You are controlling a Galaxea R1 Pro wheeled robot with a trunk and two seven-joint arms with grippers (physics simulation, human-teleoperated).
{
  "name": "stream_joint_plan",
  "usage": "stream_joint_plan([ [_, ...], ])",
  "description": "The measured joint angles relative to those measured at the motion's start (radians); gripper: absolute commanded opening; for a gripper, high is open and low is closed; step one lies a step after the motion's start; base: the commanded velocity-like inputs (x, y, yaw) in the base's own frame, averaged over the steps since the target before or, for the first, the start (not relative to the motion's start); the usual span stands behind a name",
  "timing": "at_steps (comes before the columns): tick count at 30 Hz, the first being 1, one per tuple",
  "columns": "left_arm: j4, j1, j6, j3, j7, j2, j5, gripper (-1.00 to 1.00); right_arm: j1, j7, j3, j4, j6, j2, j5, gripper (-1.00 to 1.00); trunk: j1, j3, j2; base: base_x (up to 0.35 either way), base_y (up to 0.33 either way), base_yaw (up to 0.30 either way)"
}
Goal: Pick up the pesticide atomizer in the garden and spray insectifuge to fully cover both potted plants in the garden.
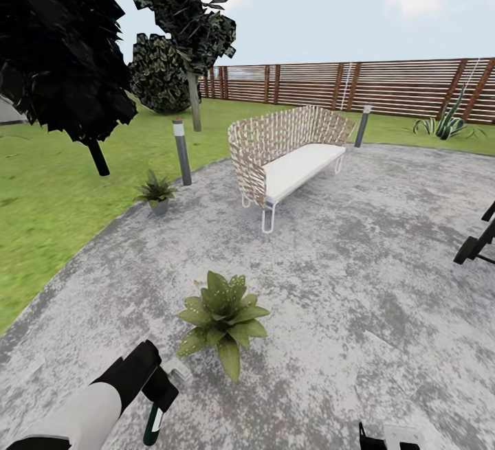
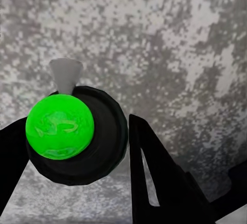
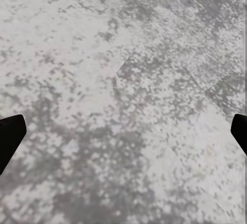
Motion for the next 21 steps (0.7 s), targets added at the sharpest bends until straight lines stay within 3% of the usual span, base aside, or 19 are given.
stream_joint_plan([
  [4, -0.025, 0.0, 0.001, 0.004, -0.001, 0.0, 0.004, -1.0, 0.0, 0.0, -0.001, 0.0, 0.0, -0.002, 0.0, 1.0, 0.0, 0.0, 0.0, 0.0, 0.0, 0.0],
  [9, -0.069, 0.0, 0.005, -0.001, -0.001, 0.002, 0.109, -1.0, 0.0, 0.0, 0.0, 0.0, 0.0, 0.0, 0.0, 1.0, 0.0, 0.0, 0.0, 0.0, 0.0, 0.0],
  [13, -0.071, 0.0, 0.002, -0.004, -0.001, 0.002, 0.117, -1.0, 0.0, 0.0, 0.001, 0.0, 0.0, 0.002, 0.0, 1.0, 0.0, 0.0, 0.0, 0.0, 0.0, 0.076],
  [21, -0.071, 0.0, 0.001, -0.006, -0.001, 0.002, 0.118, -1.0, 0.0, 0.0, 0.001, 0.0, 0.0, 0.004, 0.0, 1.0, 0.0, 0.0, 0.0, 0.0, 0.0, 0.267],
])
